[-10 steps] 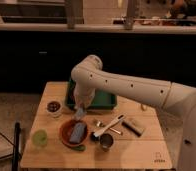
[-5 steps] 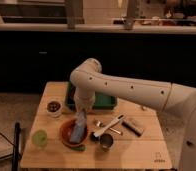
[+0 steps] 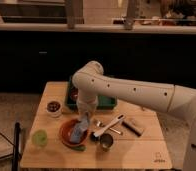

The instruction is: Place towel in metal cup

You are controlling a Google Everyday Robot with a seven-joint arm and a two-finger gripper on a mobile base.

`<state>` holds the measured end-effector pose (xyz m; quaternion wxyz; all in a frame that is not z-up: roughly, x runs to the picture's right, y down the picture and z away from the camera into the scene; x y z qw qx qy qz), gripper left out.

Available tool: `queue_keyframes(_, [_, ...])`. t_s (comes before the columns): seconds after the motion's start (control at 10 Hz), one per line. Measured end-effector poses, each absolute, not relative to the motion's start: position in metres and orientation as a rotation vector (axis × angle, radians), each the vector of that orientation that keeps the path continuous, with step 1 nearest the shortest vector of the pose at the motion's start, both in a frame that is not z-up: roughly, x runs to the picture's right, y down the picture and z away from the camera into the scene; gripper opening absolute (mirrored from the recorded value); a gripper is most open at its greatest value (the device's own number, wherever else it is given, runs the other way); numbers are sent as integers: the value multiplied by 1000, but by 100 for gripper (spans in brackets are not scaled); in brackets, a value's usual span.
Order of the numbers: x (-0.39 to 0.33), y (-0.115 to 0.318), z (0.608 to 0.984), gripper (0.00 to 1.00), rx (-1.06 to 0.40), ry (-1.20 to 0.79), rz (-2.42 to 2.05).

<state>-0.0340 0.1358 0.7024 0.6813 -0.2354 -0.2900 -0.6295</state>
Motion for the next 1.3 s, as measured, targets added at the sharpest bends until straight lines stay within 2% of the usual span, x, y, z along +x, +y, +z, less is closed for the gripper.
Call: queue_keyframes(1.3, [23, 192, 686, 0, -715, -737, -1333])
